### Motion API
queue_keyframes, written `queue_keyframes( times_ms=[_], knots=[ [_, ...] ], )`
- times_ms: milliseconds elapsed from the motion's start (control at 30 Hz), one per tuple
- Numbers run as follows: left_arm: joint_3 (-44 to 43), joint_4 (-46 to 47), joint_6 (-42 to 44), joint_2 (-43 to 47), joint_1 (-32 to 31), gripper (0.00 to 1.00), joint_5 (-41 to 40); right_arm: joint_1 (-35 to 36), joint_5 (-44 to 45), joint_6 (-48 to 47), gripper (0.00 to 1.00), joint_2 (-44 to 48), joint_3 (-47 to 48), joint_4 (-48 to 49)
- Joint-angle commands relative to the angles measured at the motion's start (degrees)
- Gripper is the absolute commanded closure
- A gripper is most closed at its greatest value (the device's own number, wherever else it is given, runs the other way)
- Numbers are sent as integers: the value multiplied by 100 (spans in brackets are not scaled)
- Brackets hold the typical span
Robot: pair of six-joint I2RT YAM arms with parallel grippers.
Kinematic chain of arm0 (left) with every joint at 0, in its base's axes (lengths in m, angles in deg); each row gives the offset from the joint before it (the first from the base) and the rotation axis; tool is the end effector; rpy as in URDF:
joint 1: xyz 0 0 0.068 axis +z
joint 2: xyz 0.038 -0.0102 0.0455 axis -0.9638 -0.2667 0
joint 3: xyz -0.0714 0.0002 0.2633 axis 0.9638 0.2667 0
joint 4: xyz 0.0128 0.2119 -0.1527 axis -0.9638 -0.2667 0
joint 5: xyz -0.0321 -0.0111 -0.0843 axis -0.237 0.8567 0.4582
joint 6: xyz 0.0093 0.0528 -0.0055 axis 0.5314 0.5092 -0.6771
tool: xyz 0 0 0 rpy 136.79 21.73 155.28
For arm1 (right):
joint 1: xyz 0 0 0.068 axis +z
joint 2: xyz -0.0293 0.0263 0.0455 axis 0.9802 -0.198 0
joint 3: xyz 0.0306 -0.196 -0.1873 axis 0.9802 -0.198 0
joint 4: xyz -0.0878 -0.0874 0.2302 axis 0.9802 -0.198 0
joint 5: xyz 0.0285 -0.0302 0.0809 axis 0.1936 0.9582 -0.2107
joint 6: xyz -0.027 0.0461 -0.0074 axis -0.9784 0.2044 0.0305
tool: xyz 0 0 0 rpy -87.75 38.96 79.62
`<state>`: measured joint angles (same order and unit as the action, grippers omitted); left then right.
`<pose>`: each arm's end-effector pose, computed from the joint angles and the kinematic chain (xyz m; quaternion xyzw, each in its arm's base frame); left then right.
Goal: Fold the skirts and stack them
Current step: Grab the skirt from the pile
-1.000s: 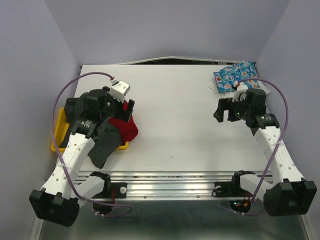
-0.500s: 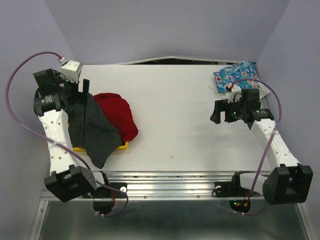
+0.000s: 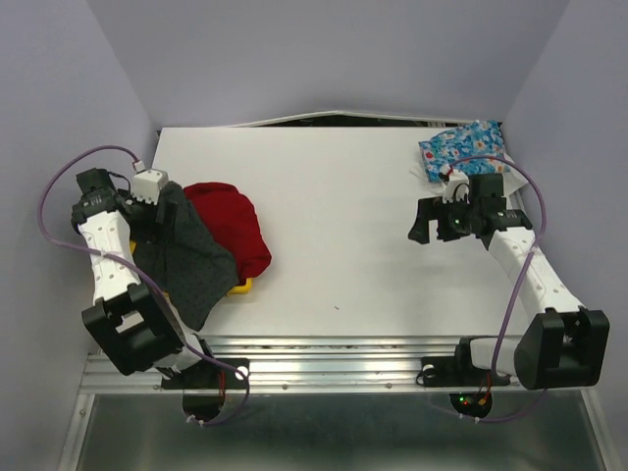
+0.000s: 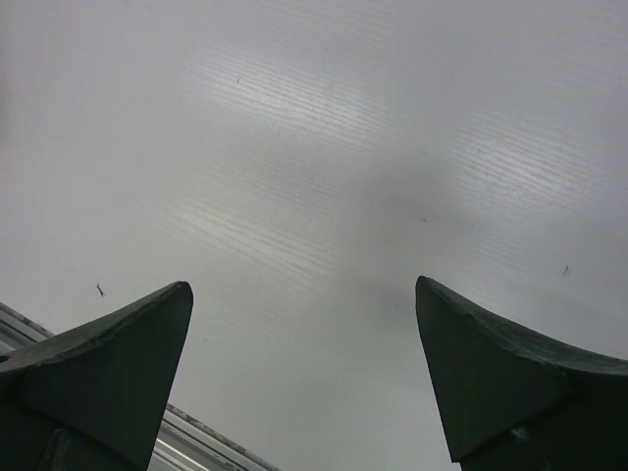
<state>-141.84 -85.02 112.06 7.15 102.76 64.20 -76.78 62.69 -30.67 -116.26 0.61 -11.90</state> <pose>0.2557 0.1211 0.3144 0.1867 0.9121 0.0212 0.3644 0.2545 0.0233 0.2754 -0.1212 0.9108 0.2013 0.3396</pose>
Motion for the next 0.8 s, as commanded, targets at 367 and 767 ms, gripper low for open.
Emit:
queue_keyframes(
  times_ms=[367, 767],
  knots=[
    [832, 1590, -547, -806, -573, 29, 1029, -31, 126, -36, 0, 58, 224, 5],
    [-1325, 1010, -1065, -315, -651, 100, 1081, -31, 100, 17, 0, 120, 233, 40]
  ],
)
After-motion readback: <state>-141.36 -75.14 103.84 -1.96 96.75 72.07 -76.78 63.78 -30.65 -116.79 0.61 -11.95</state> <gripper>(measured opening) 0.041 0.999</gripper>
